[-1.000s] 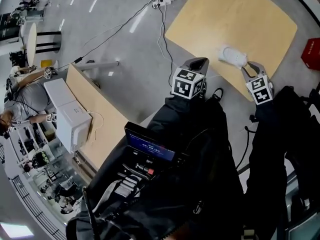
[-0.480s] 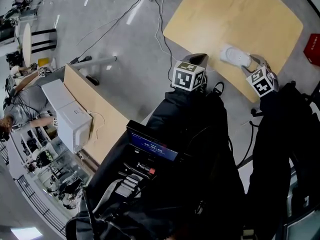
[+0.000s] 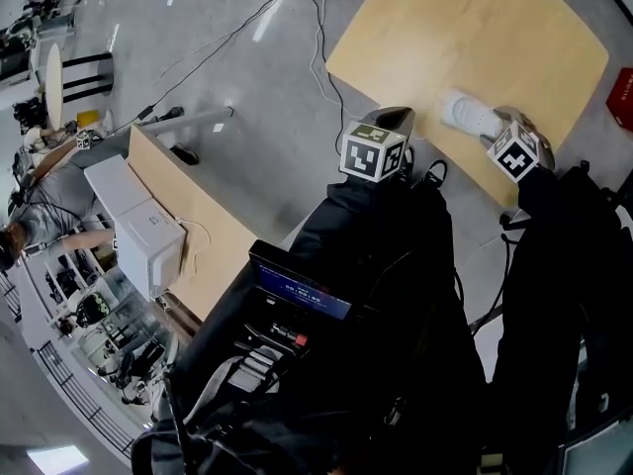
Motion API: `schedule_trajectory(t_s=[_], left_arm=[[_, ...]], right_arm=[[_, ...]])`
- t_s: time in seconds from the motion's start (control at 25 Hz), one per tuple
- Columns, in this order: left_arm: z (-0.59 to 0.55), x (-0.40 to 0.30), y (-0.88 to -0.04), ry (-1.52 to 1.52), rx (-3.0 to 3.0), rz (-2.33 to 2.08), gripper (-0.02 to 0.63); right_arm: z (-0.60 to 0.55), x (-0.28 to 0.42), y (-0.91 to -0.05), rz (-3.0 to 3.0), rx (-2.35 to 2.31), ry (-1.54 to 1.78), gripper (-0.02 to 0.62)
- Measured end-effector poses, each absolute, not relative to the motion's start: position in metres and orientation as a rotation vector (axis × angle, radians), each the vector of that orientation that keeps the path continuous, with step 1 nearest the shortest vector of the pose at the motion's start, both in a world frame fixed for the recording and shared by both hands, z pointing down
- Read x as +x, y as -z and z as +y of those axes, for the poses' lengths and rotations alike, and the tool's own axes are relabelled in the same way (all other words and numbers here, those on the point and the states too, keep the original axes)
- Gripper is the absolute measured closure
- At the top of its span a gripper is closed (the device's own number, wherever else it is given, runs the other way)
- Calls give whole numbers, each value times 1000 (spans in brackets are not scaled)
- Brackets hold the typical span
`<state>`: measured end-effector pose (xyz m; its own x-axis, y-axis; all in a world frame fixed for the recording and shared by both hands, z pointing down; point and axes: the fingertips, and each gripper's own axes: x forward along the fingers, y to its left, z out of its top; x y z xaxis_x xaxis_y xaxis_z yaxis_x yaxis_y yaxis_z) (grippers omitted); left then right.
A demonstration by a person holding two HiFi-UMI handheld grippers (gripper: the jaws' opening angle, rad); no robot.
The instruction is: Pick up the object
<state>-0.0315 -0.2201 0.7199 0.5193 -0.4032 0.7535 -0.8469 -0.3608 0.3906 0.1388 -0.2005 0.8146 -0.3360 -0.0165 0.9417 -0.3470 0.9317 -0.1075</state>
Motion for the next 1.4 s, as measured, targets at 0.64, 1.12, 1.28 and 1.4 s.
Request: schedule_trajectory(t_s=[0.64, 1.12, 1.28, 1.4], left_arm=[[-231, -41, -674, -639, 2062, -1083, 609], [-259, -25, -526, -392, 2348, -1152, 609], [-264, -19, -467, -270, 2449, -1160, 609], [-264, -14, -428, -186, 2517, -1156, 609]], right_arm=[[-214, 142, -720, -2126, 807, -382, 313], [-212, 159, -479, -2403, 1585, -240, 312], [-202, 166, -417, -2503, 1768, -246, 313], [-191, 172, -384, -2561, 1860, -229, 312]])
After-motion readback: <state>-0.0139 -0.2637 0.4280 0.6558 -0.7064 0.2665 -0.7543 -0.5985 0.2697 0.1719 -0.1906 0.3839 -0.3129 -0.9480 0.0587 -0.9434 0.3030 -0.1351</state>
